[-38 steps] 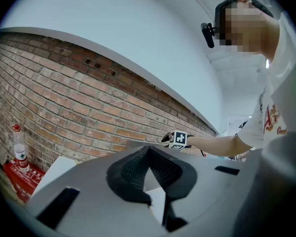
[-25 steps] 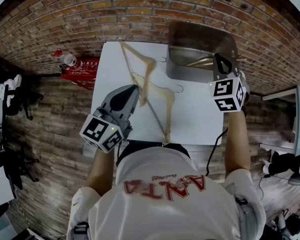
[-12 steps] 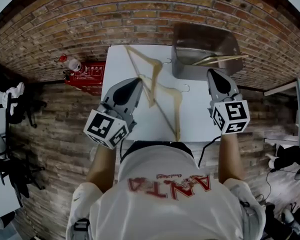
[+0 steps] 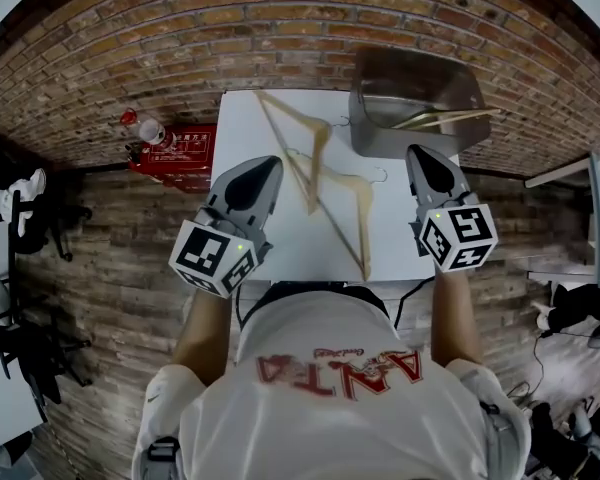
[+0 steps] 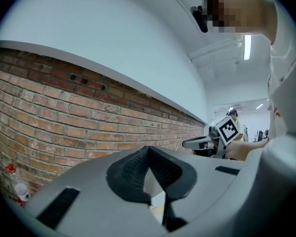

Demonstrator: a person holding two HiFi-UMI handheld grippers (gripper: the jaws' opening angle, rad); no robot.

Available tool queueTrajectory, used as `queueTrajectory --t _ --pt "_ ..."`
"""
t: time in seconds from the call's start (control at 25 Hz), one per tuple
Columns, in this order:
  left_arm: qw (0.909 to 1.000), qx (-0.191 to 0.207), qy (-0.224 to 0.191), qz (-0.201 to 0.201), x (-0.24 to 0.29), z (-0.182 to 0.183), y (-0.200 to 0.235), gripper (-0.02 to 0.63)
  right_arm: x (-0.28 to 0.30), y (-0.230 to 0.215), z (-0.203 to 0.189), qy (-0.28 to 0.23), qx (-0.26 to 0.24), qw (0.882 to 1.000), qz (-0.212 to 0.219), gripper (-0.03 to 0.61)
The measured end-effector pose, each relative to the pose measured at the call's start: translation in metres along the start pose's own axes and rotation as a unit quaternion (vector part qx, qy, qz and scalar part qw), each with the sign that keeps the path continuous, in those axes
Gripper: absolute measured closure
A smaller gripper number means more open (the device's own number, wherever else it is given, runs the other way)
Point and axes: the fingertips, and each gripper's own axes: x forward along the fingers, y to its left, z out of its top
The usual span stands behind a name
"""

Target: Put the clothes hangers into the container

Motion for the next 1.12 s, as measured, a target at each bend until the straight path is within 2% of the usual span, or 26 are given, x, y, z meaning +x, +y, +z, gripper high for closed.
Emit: queueTrajectory --t 0.24,0.44,0.6,0.76,0.96,1.12 --pt "0.9998 -0.019 -0.003 -0.001 0.002 -0.002 -0.002 0.604 0.000 -0.003 -0.006 0.006 0.002 1.000 0.005 0.575" --pt "0.9997 -0.023 0.001 0.014 0.006 -0.006 -0.003 0.604 0.002 -0.009 -0.013 0.013 -0.002 1.000 0.012 0.575" --pt "0.9992 -0.035 -0.002 0.018 0.008 -0.008 -0.007 0.604 0.006 -0.014 -0.023 0.021 0.009 0.999 0.023 0.575" --pt "0.9987 -0.033 0.006 0.038 0.009 -0.012 -0.005 0.604 0.012 -0.016 -0.039 0.028 0.020 0.999 0.034 0.575" --pt "0.9977 -0.027 0.031 0.054 0.004 -0.028 0.012 0.604 0.034 -0.007 -0.064 0.056 0.024 0.998 0.032 0.574" --pt "0.9983 -0.030 0.033 0.036 0.002 -0.038 0.047 0.604 0.057 0.018 -0.078 0.084 0.023 0.996 0.008 0.572"
